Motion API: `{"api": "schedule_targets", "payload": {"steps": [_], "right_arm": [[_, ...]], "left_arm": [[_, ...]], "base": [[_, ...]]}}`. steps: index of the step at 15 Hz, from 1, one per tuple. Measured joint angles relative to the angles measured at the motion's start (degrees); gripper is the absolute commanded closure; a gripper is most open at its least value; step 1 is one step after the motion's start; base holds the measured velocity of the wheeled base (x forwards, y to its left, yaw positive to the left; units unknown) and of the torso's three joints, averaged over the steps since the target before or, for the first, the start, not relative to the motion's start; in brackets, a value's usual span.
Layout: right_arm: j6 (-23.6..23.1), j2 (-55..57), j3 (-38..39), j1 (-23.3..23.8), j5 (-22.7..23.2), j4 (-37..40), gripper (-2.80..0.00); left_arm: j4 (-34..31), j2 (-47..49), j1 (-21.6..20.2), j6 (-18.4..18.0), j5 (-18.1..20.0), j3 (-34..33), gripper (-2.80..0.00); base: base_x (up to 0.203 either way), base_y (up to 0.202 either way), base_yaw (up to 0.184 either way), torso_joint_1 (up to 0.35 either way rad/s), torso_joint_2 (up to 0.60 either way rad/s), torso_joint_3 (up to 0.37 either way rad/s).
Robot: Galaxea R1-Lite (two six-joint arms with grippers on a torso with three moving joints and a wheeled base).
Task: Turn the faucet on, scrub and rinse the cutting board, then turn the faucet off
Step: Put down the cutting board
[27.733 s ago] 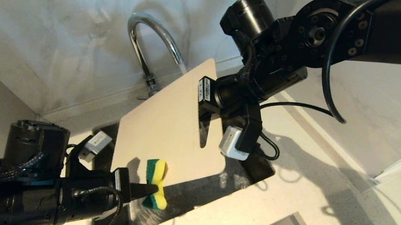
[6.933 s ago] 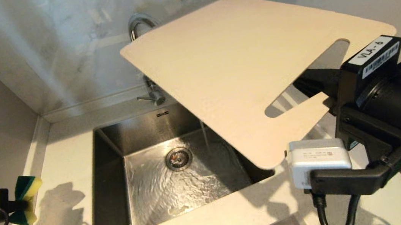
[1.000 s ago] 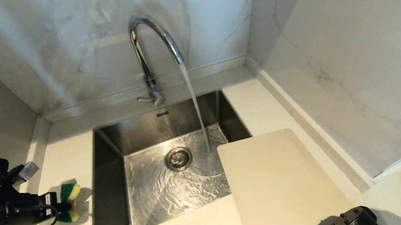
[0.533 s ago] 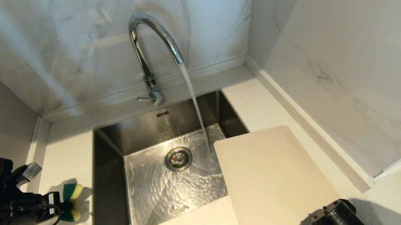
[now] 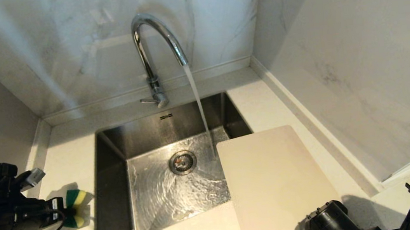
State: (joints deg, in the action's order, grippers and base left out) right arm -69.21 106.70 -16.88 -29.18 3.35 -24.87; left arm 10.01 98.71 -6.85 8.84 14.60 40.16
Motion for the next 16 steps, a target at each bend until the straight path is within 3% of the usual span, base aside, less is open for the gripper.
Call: {"api": "schedule_targets", "payload": {"steps": [14, 15, 16], "right_arm": [[0.0, 6.3, -4.1, 0.5, 0.8, -0.1, 0.00], [0.0, 6.3, -4.1, 0.5, 1.3, -0.1, -2.80], [-0.1, 6.2, -4.1, 0.4, 1.4, -0.1, -2.80]], "left_arm": [[4.3, 4.5, -0.5, 0.0, 0.0, 0.0, 0.00], [4.3, 4.6, -0.5, 0.0, 0.0, 0.0, 0.00], [4.4, 4.7, -0.5, 0.0, 0.0, -0.1, 0.00]], "base": [[0.000, 0.000, 0.000, 0.000, 0.00, 0.000], [0.000, 0.000, 0.000, 0.000, 0.00, 0.000], [0.000, 0.000, 0.000, 0.000, 0.00, 0.000]]}}
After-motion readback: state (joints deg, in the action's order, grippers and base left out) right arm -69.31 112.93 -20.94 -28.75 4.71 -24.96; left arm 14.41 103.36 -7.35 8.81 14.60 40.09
